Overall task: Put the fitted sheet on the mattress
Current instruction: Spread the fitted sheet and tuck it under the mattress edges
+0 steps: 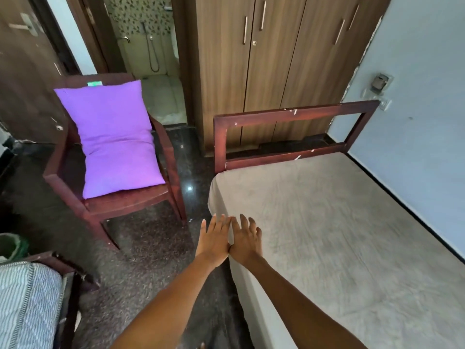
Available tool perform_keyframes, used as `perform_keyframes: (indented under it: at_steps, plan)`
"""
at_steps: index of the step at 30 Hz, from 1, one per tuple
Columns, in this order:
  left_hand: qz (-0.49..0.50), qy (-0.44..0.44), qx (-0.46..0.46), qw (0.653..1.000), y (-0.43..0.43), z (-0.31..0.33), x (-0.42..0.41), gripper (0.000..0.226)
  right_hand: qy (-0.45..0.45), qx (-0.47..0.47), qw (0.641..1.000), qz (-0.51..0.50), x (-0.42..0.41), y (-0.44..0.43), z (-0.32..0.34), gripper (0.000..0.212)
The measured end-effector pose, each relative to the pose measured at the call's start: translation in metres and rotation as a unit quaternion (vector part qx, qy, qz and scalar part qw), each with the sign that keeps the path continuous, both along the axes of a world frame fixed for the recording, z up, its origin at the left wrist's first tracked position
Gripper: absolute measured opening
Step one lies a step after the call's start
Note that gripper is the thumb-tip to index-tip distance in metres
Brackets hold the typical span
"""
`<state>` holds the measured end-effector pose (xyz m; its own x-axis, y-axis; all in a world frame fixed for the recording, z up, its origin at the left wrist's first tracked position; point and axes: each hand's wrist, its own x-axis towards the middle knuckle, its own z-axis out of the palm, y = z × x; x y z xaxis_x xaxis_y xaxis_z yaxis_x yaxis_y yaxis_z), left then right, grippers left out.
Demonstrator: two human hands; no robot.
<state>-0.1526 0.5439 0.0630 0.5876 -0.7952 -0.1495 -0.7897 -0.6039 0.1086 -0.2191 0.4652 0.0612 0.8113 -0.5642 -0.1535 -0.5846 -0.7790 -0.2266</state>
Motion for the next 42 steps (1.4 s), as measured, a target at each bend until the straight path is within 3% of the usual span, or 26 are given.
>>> perform_keyframes:
  at_steps: [17, 32, 38, 42]
  plan:
    - [-0.117, 0.006, 0.084, 0.990, -0.147, -0.036, 0.295, 0.068, -0.008, 0.070, 0.992, -0.100, 0.278, -0.130, -0.046, 0.070]
    - [-0.328, -0.013, 0.128, 0.936, -0.198, -0.097, 0.402, 0.071, 0.042, 0.150, 0.944, -0.291, 0.366, -0.148, -0.086, 0.080]
    - [-0.368, -0.040, 0.087, 0.925, -0.190, -0.151, 0.433, 0.070, 0.039, 0.169, 0.927, -0.332, 0.401, -0.131, -0.133, 0.083]
    - [-0.366, -0.031, 0.030, 0.930, -0.207, -0.215, 0.453, 0.074, 0.028, 0.130, 0.936, -0.325, 0.421, -0.146, -0.186, 0.080]
